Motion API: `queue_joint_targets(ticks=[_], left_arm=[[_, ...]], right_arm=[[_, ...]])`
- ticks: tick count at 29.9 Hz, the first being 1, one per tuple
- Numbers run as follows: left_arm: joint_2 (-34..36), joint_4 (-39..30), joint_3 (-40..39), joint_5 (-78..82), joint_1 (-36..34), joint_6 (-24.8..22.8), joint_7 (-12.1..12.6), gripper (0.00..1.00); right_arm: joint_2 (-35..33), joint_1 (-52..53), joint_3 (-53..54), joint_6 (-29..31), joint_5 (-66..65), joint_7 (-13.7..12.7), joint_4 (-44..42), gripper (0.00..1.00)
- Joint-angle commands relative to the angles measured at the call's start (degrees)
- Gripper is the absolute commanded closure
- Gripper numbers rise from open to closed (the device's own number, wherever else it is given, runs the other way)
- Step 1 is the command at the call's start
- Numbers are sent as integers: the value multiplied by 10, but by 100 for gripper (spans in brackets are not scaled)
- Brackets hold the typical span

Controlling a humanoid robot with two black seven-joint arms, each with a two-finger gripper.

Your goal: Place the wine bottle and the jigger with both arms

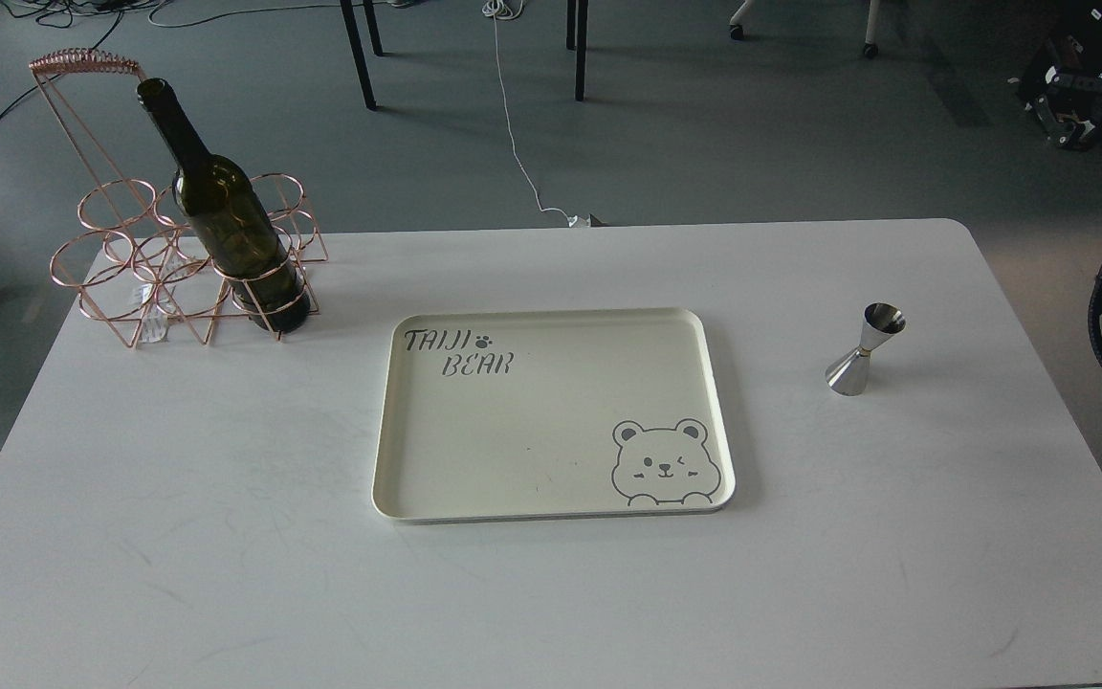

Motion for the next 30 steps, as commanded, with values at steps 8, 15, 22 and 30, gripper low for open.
queue_joint_targets(ticks=[8, 15, 22, 30], left_arm=[[-34, 106, -3, -339, 30, -43, 2, 2], [-48, 126, -4, -461, 90, -114, 2, 2], [-82, 189, -6, -567, 152, -219, 2, 1], [-115, 192, -52, -582, 213, -258, 2, 1]], right_arm=[[6, -23, 21, 1, 3, 0, -25, 1], [10, -44, 24, 11, 68, 0, -45, 1], [36, -53, 25, 74, 159, 0, -74, 1], [70, -91, 48, 136, 251, 0, -103, 1]])
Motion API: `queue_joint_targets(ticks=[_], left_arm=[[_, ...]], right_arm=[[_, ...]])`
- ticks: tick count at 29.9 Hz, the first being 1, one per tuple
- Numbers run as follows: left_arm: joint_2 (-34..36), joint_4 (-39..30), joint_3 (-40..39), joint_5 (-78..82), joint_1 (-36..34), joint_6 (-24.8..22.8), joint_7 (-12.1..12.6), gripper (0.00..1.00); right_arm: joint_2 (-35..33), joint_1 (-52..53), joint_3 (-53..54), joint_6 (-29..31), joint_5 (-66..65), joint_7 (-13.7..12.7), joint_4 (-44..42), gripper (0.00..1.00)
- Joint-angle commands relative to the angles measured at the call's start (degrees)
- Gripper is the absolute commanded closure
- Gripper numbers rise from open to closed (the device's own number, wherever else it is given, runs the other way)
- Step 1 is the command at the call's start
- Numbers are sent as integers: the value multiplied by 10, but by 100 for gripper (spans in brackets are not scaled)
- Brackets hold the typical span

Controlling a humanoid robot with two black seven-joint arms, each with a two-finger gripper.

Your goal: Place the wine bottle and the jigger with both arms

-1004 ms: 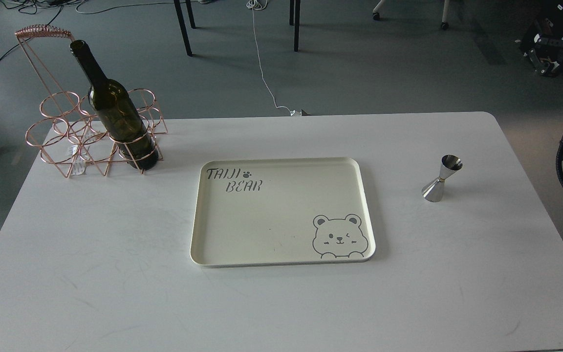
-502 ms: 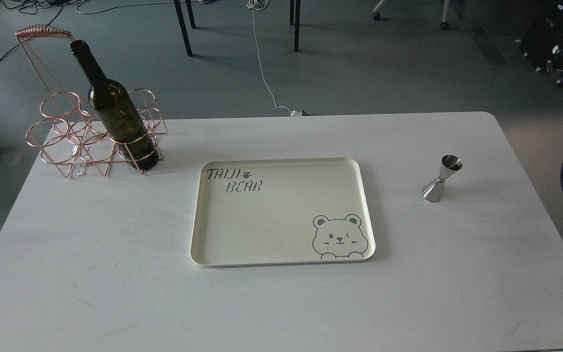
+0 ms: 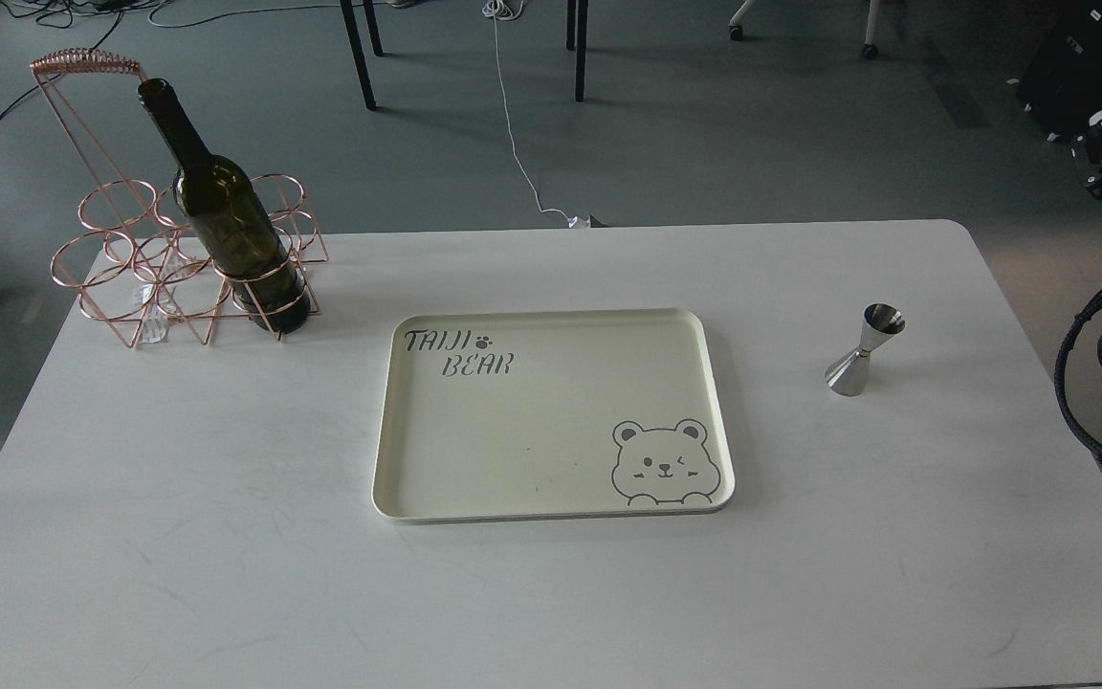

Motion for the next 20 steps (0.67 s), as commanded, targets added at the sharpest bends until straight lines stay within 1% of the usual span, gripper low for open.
queue_joint_targets(ticks=[1, 6, 10, 20], left_arm=[[-14, 2, -19, -1, 20, -4, -1, 1], [-24, 2, -21, 0, 34, -5, -1, 1], [-35, 3, -21, 0, 42, -1, -2, 1], [-42, 6, -21, 1, 43, 0, -1, 1]], right_arm=[[9, -18, 11, 6, 17, 0, -3, 1], [9, -32, 7, 6, 15, 0, -4, 1], [10, -33, -2, 6, 12, 0, -29, 1], [23, -30, -5, 6, -13, -1, -28, 1]])
